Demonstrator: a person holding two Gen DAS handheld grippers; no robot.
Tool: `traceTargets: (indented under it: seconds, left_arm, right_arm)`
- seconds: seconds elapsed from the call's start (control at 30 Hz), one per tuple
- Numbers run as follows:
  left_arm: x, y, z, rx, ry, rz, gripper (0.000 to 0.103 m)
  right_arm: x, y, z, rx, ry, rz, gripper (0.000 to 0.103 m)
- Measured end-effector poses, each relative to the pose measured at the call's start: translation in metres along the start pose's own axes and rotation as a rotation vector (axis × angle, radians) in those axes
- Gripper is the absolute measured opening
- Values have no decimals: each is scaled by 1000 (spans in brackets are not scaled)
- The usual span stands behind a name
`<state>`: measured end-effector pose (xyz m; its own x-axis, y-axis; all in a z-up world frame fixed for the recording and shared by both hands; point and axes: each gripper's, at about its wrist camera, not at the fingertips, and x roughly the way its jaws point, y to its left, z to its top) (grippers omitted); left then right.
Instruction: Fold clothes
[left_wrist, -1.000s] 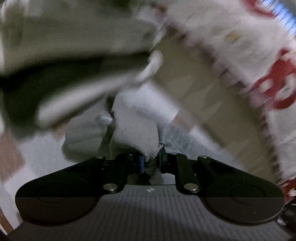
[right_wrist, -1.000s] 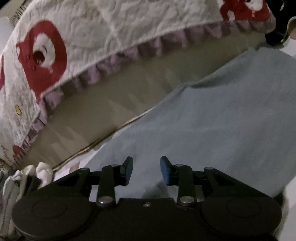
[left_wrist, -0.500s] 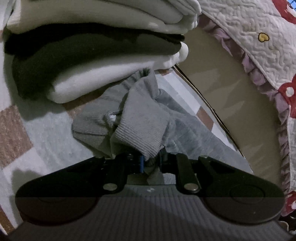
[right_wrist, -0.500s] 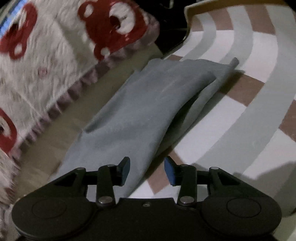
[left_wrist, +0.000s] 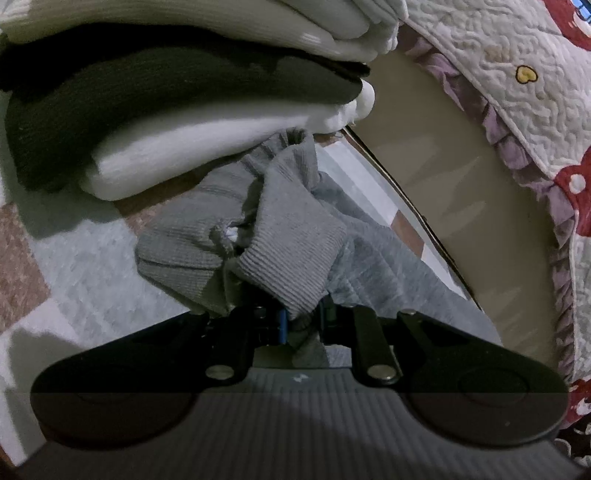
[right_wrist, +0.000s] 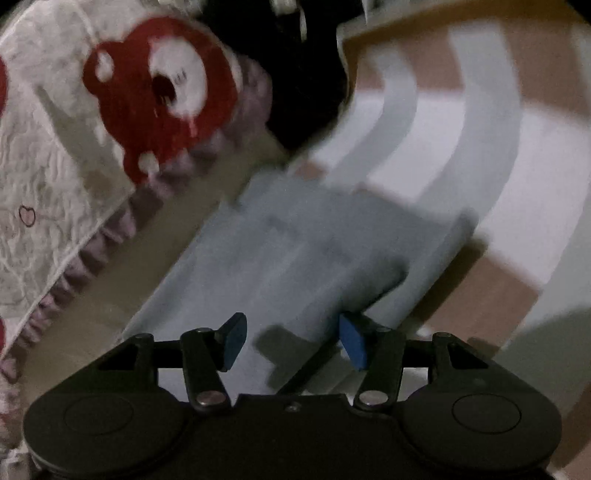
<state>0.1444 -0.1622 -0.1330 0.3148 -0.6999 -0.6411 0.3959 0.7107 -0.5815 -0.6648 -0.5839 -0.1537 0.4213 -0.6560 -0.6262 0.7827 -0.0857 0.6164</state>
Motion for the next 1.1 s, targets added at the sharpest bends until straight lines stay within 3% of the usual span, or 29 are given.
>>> traceTargets:
  seconds: [0.07,0.13,0.17,0.2,0.37,0.47,0.53,0.67,0.73,0.8,0.83,0.87,0.97,1.03,1.1]
  left_arm:
    - [0,1,0,2,-1,-5,16]
    - [0,3,0,-7,0,-14,16]
    - [0,5,0,-11,1,-19,16]
    - [0,6,-1,-15,1,-25,16]
    - [1,5,-3,-11,-5,-29,16]
    - [2,6,-3,-21,-2,-36,16]
    - [2,9,-2,-41,9,-49,17]
    - [4,19,0,-110,32,-84,17]
    - [6,21,0,-124,38,-92,17]
    - [6,21,0,-124,40,-91,18]
    - [7,21,0,-125,41,-91,18]
    - [7,21,0,-130,42,-92,18]
    - [8,24,-1,-156,46,-104,18]
    - [9,28,-1,-175,51,-116,18]
    - [8,28,-1,-180,55,-119,18]
  right_arm:
    - [17,-5,0,40,40,-11,61]
    - [25,-5,11,88,4,23,57]
    - [30,-2,19,96,9,33,11]
    - [31,6,29,67,-10,39,7]
    - [-21,71,72,-249,-287,161,3]
    - [-24,78,75,-351,-324,29,2]
    - [-9,65,70,-381,-282,-85,2]
    - [28,45,40,-492,-153,-287,2]
    - [41,36,27,-509,-96,-343,2]
    - [41,32,19,-501,-98,-367,4]
    - [41,30,15,-496,-100,-381,9]
    - [39,29,13,-490,-107,-411,23]
    - [28,22,10,-458,-126,-469,48]
    - [17,11,8,-382,-135,-471,58]
    - [1,-1,4,-274,-155,-453,60]
